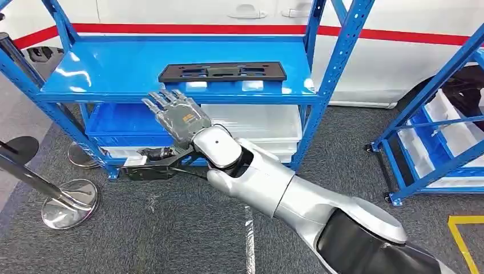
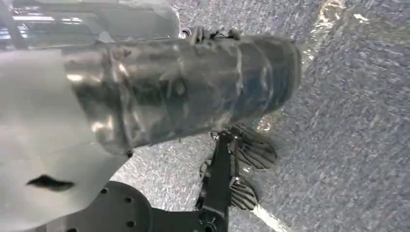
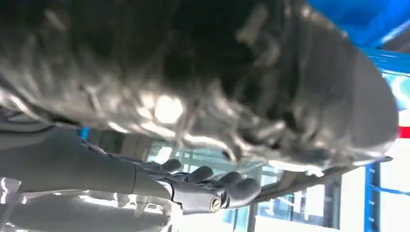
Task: Take the parts from the cabinet and place them on the table.
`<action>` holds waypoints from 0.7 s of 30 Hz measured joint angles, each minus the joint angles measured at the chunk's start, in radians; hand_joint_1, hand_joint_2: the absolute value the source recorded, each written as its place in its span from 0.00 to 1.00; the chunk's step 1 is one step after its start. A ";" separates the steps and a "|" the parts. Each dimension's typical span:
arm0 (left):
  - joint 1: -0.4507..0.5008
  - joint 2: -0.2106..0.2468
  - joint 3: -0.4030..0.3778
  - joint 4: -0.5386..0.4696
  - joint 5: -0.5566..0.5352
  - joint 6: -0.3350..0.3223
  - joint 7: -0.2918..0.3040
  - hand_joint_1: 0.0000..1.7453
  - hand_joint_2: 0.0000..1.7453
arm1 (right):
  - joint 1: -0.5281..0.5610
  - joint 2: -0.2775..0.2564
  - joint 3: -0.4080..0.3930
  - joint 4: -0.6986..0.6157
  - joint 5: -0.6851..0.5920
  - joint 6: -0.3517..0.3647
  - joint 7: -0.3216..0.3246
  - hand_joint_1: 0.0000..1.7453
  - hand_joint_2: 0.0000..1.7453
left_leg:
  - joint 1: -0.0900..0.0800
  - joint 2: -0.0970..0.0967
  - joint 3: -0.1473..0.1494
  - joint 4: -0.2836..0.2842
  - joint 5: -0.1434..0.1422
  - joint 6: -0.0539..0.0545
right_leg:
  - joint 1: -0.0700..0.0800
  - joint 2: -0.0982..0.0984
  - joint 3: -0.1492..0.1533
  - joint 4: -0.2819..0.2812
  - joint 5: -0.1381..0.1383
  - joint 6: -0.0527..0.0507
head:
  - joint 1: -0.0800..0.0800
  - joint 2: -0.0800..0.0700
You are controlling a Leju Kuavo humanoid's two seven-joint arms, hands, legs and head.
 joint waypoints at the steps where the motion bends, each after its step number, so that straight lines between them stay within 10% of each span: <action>1: 0.000 0.000 0.000 0.000 0.001 0.000 0.000 0.00 0.00 | 0.000 0.000 0.000 0.000 -0.001 0.003 0.001 0.00 0.00 | -0.001 0.001 0.005 -0.005 -0.001 -0.006 | -0.005 0.001 0.004 -0.010 0.002 -0.002 | 0.000 0.000; 3: 0.002 0.000 0.000 0.000 0.003 0.000 0.001 0.00 0.00 | -0.001 0.000 0.000 0.001 -0.003 0.004 0.002 0.00 0.00 | 0.000 0.006 -0.004 0.026 -0.020 -0.014 | -0.017 0.001 0.030 -0.035 0.007 -0.005 | -0.003 0.000; 6: -0.002 0.002 0.000 0.000 0.002 0.000 0.001 0.00 0.00 | 0.003 -0.002 0.000 0.006 -0.006 0.005 0.002 0.00 0.00 | 0.002 0.006 -0.126 0.244 -0.105 -0.024 | -0.014 -0.003 0.038 -0.034 -0.002 -0.015 | -0.007 0.000; 8: 0.003 0.002 -0.001 0.000 0.000 0.003 0.004 0.00 0.00 | 0.010 -0.006 0.000 0.010 -0.008 0.005 0.003 0.00 0.00 | 0.002 0.006 -0.168 0.287 -0.087 -0.030 | -0.015 -0.001 0.041 -0.026 -0.011 -0.014 | -0.008 0.000; 11: 0.006 0.003 -0.001 0.000 0.000 0.006 0.007 0.00 0.00 | 0.010 -0.014 0.001 0.014 -0.018 0.004 0.005 0.00 0.00 | 0.009 0.010 -0.078 0.068 0.056 -0.037 | -0.020 0.006 0.052 -0.004 -0.037 -0.002 | -0.008 0.000; 18: 0.001 0.002 -0.012 -0.002 -0.002 -0.012 0.001 0.00 0.00 | 0.017 -0.028 0.001 0.023 -0.043 0.003 0.005 0.00 0.00 | 0.004 0.006 -0.040 0.019 0.024 0.017 | -0.015 0.005 0.039 0.036 -0.076 0.035 | -0.007 0.000; 21: 0.002 0.004 -0.014 -0.002 0.000 -0.018 0.001 0.00 0.00 | 0.019 -0.039 0.001 0.029 -0.052 0.020 0.007 0.00 0.00 | 0.004 0.007 -0.028 0.015 0.016 0.028 | -0.021 0.002 -0.080 0.254 -0.159 0.044 | -0.005 0.000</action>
